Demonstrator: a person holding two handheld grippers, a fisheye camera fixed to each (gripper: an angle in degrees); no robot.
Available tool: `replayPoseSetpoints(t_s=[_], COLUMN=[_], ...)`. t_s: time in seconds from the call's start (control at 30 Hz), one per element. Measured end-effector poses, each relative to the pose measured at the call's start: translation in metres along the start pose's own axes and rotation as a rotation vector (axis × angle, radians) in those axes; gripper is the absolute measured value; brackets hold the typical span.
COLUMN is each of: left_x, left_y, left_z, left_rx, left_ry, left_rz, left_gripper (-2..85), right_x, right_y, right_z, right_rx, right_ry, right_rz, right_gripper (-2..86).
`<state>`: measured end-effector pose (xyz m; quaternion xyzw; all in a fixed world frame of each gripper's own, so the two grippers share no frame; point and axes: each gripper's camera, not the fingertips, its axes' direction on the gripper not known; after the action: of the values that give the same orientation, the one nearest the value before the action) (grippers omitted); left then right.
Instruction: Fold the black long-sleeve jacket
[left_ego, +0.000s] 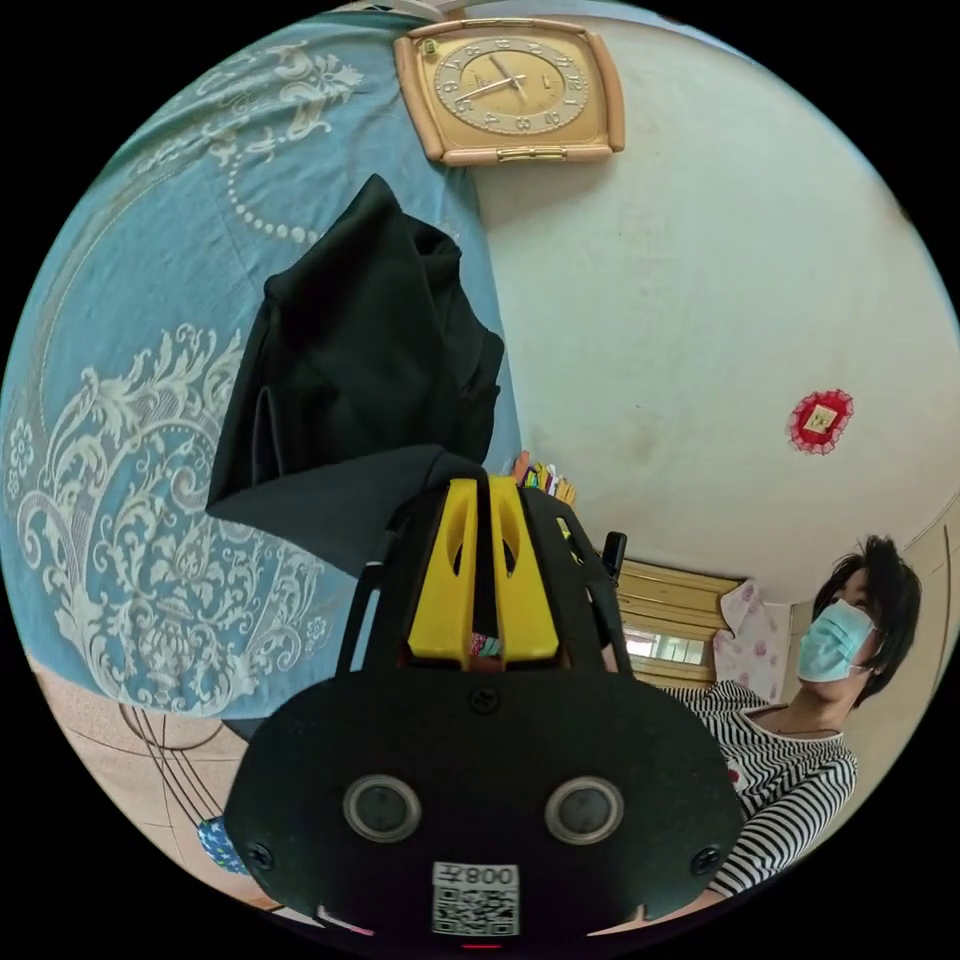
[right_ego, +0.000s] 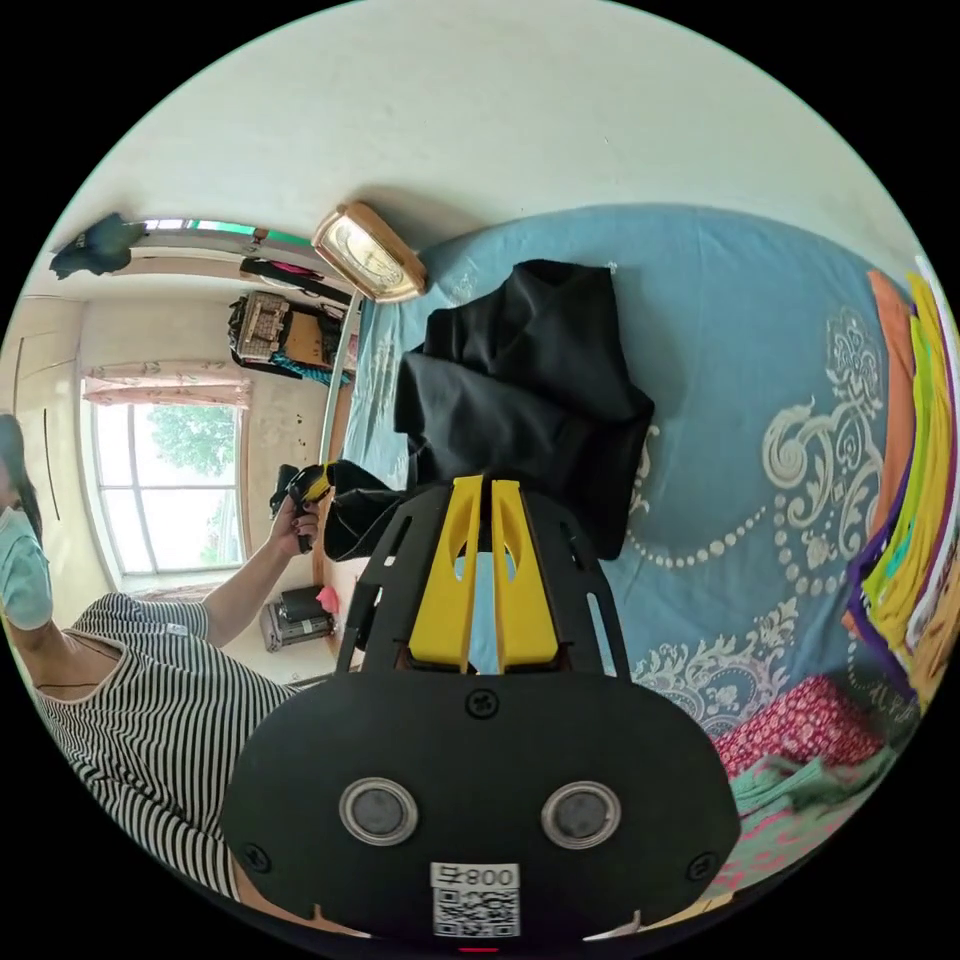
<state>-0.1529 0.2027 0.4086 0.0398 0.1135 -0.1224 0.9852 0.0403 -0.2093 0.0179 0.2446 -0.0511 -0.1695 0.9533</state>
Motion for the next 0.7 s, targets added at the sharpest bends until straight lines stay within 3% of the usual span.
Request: replayPoseSetpoints(t_s=[0.37,0.7], left_x=[-0.010,-0.025], left_y=[-0.169,-0.280], left_z=[0.027,0.065], left_rx=[0.153,0.160], left_ry=[-0.048,-0.075], left_rz=[-0.015,-0.047], left_gripper=[2.5,2.7], right_x=[0.004,0.014], right_y=[-0.195,-0.300], right_z=[0.013,0.028], right_rx=[-0.004,-0.041], right_ry=[0.107,0.176], right_rz=[-0.025,0.019], right_gripper=[1.2,1.3])
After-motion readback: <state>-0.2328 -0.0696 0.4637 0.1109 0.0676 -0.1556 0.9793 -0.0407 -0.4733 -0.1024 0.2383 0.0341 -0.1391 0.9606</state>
